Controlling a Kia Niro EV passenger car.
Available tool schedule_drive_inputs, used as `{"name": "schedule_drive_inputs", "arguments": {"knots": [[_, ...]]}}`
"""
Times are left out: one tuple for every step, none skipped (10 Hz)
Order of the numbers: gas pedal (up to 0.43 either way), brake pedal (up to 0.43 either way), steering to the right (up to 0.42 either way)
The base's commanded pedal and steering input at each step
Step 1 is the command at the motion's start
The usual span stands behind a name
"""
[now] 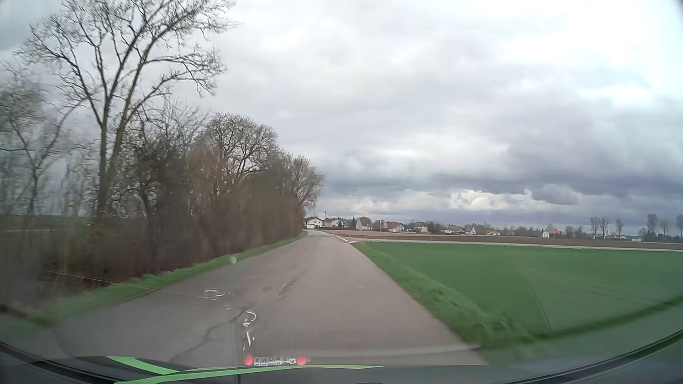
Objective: Follow the waypoints while adhering to traffic rules and regulations
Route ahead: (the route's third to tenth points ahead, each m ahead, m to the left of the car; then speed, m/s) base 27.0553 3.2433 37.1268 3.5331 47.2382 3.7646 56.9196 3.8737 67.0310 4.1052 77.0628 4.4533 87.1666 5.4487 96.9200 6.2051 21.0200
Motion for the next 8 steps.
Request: {"name": "schedule_drive_inputs", "arguments": {"knots": [[0.177,0.000,0.002],[0.177,0.000,0.002],[0.169,0.000,0.002],[0.169,0.000,0.002],[0.157,0.000,0.002],[0.157,0.000,0.002],[0.150,0.000,0.001],[0.150,0.000,0.002]]}}
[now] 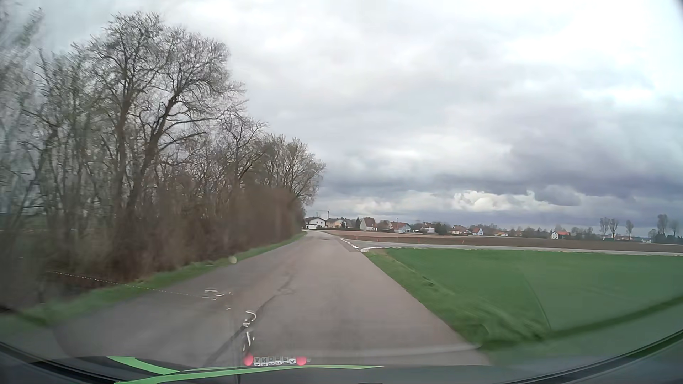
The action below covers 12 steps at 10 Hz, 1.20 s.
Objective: Follow the waypoints while adhering to traffic rules and regulations
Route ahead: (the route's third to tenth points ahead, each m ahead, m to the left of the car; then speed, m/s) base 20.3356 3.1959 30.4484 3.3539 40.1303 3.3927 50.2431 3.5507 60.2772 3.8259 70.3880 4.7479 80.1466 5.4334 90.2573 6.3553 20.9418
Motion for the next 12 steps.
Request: {"name": "schedule_drive_inputs", "arguments": {"knots": [[0.150,0.000,0.001],[0.150,0.000,0.002],[0.150,0.000,0.001],[0.150,0.000,0.001],[0.150,0.000,0.001],[0.150,0.000,0.000],[0.150,0.000,0.000],[0.150,0.000,0.000],[0.150,0.000,0.001],[0.157,0.000,0.000],[0.157,0.000,0.000],[0.157,0.000,0.000]]}}
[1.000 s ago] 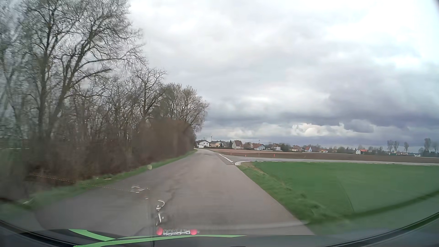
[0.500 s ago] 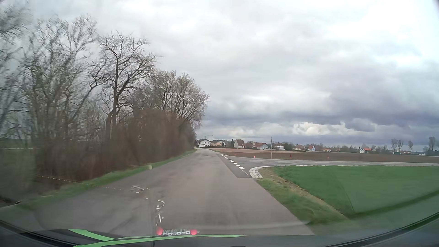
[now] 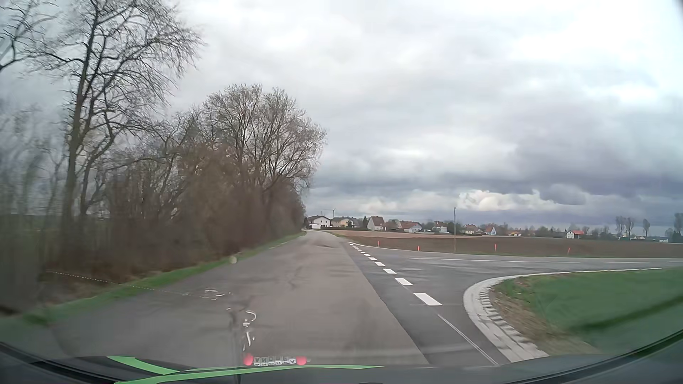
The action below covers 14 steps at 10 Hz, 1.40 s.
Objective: Follow the waypoints while adhering to traffic rules and regulations
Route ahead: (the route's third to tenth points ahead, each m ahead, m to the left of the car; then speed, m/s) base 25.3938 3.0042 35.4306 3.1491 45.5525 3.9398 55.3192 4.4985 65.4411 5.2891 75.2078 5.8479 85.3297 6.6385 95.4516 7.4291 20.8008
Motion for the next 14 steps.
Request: {"name": "schedule_drive_inputs", "arguments": {"knots": [[0.157,0.000,0.000],[0.169,0.000,0.001],[0.169,0.000,0.000],[0.169,0.000,0.000],[0.169,0.000,0.000],[0.177,0.000,0.000],[0.177,0.000,0.000],[0.177,0.000,0.000],[0.177,0.000,0.000],[0.177,0.000,0.001],[0.189,0.000,0.000],[0.189,0.000,0.000],[0.220,0.000,0.001],[0.220,0.000,0.001]]}}
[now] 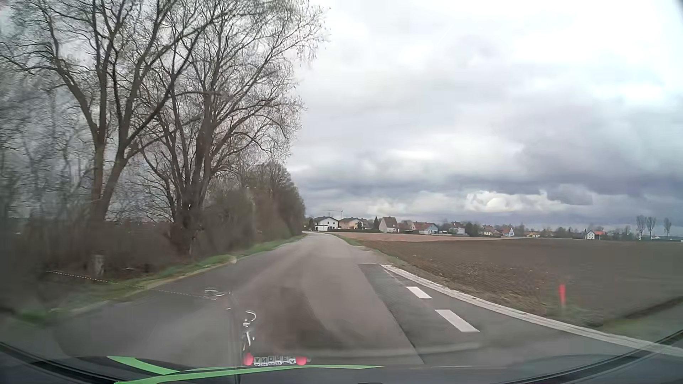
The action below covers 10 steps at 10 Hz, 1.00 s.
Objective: Follow the waypoints while adhering to traffic rules and regulations
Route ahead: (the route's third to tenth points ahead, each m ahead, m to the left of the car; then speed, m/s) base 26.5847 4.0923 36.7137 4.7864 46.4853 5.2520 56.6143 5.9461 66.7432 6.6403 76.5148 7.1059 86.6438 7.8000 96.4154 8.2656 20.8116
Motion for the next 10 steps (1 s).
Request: {"name": "schedule_drive_inputs", "arguments": {"knots": [[0.220,0.000,0.001],[0.220,0.000,0.001],[0.220,0.000,0.001],[0.220,0.000,0.001],[0.220,0.000,0.001],[0.220,0.000,0.001],[0.220,0.000,0.000],[0.220,0.000,0.001],[0.220,0.000,0.001],[0.220,0.000,0.000]]}}
